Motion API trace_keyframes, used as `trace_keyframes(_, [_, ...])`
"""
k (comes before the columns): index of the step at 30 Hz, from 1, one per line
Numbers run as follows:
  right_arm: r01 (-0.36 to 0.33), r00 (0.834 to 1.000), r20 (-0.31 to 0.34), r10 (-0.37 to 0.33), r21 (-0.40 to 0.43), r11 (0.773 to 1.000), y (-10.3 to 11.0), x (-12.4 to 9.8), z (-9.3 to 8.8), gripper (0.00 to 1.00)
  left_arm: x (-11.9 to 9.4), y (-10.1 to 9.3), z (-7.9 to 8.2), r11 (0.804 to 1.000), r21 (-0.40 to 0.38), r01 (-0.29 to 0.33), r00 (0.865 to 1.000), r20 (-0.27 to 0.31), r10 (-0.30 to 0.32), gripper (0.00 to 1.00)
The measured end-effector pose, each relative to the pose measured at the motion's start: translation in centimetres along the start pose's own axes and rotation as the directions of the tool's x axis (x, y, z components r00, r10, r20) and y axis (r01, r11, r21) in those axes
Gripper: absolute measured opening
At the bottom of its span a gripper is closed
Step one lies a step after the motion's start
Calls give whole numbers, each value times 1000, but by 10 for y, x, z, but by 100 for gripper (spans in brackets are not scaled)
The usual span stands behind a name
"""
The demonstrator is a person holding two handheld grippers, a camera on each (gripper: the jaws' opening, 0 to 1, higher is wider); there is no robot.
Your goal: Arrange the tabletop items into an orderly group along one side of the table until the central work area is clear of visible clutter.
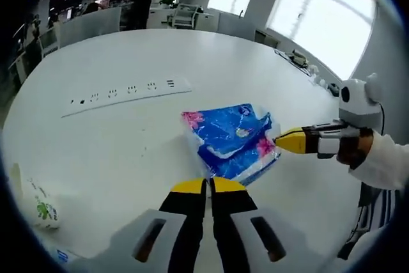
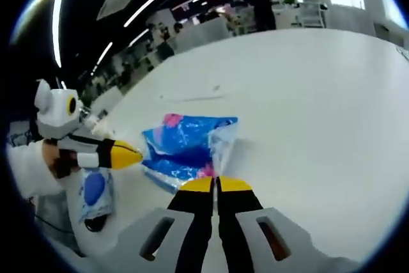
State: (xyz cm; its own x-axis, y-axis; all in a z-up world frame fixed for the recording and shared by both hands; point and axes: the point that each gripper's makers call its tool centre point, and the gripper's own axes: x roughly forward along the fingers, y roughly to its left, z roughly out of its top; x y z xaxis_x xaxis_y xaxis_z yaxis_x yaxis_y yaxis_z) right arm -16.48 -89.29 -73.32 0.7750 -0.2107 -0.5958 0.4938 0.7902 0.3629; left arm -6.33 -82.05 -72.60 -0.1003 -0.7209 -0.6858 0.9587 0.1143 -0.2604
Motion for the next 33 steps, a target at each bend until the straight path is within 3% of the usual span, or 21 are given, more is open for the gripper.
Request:
trace_keyframes(5, [20,1000,16,-20,42,999,-15,-20,5,0,5,-22,8,999,0,39,999,5,-39,0])
trace_keyframes(13, [61,998,6,-62,92,994,-45,-33,-4,0,21,-51,-4,996,25,87,995,-42,-86,0])
trace_keyframes(20, [64,997,-48,-59,92,994,-52,-16,-23,0,30,-45,-21,995,23,96,992,-87,-93,0])
trace_keyframes(23, [46,998,-47,-41,119,992,-49,-13,-24,0,31,-36,-27,996,-33,84,991,-105,-87,0])
trace_keyframes(33, [33,997,-69,-24,126,992,-49,-7,-32,0,33,-31,-32,996,-50,75,991,-110,-80,0])
